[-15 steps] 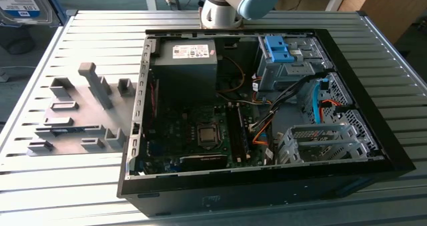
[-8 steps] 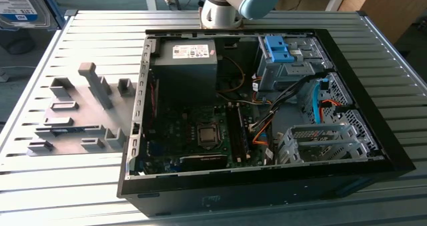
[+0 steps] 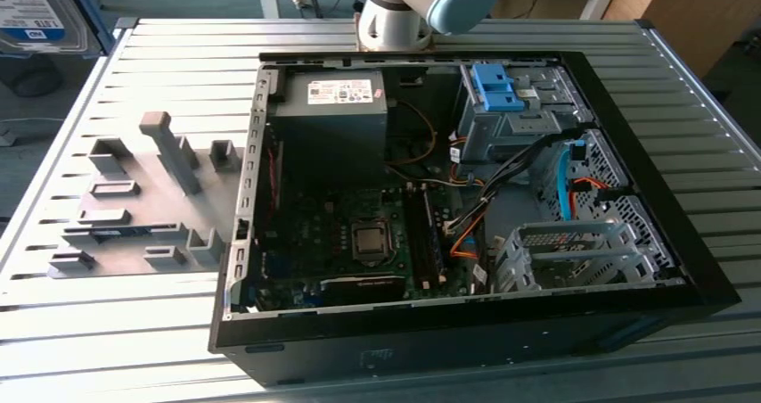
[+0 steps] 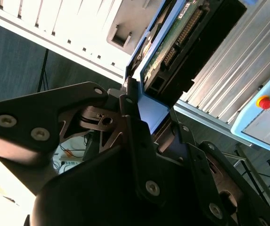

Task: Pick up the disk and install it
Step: 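Pick up the disk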

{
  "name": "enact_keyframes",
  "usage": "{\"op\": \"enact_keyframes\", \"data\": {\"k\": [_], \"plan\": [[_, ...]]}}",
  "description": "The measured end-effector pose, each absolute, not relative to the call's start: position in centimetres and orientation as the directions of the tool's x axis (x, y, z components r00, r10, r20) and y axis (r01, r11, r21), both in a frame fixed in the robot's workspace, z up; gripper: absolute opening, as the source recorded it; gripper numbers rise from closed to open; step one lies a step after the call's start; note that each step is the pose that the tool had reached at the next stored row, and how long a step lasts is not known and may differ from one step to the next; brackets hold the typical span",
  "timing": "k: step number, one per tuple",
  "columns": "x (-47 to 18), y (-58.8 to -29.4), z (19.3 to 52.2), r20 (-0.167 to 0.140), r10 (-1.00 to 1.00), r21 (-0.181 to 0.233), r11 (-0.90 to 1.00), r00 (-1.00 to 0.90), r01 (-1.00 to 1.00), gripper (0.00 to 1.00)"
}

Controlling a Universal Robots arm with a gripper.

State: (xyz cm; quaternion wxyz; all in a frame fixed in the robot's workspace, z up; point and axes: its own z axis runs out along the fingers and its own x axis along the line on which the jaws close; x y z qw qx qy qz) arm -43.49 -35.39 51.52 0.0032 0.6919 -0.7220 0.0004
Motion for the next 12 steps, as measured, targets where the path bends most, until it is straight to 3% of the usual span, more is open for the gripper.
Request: {"op": "enact_keyframes", "data": {"k": [12], "plan": [[-42.64, -35.39, 51.52, 0.005, -0.999, 0.004, 0.042, -0.042, -0.999, 0.36]]}}
